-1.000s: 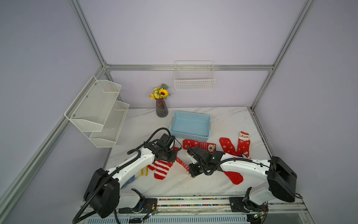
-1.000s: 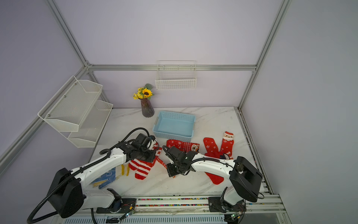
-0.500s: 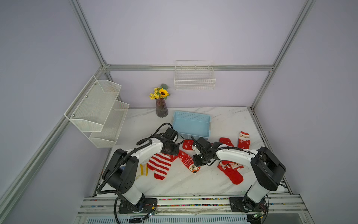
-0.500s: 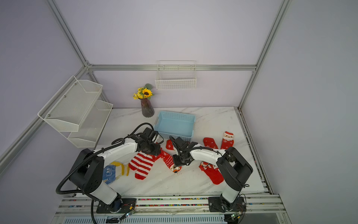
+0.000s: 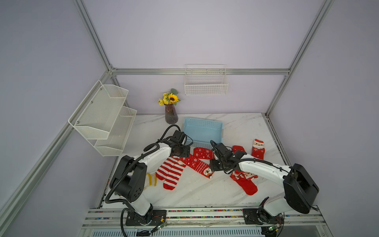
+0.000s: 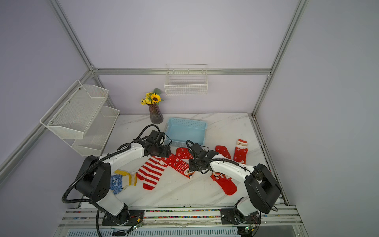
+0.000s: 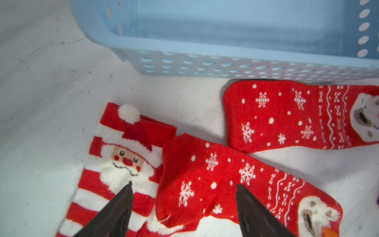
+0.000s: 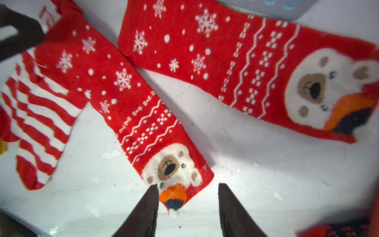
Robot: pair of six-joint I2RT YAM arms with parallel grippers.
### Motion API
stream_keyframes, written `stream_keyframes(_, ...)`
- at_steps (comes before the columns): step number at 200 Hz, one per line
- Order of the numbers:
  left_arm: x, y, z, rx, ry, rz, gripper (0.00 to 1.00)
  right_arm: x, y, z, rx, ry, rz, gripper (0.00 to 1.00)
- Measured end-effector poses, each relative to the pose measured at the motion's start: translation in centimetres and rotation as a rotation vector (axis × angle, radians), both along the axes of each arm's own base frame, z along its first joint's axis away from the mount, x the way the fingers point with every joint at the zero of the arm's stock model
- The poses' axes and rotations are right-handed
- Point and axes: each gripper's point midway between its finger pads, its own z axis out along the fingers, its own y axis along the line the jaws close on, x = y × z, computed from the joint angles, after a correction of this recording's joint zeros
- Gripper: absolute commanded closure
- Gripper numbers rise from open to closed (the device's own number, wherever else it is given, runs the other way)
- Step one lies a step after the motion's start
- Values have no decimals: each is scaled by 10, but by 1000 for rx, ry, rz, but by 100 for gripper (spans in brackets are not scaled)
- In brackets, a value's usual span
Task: Place the socks together as a pair
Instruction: Place the sock at the center of the board, then pick up the sock at the center of the board.
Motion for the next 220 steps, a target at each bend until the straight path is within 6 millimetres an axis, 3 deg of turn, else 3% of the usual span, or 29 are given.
stream_keyframes(17,2,1,10,-24,-29,13,24,-6,-5,7,62,-6,-69,49)
stream_keyframes(39,2,-1,18,-68,-53,23,30,-19,-11,-2,125,24,-152,49)
stream_keyframes(79,0,-2,1,-67,-17,34,40,-40,0,-22,226,87,-222,48)
stream_keyframes(111,-2,-3,-13,-60,19,31,44,-39,21,-21,299,82,-244,49)
stream_keyframes(140,-4,-4,-19,-64,36,26,46,-40,28,-27,314,85,-262,50)
stream_keyframes(220,-8,-2,-30,-55,56,31,56,-40,15,-54,252,85,-329,50)
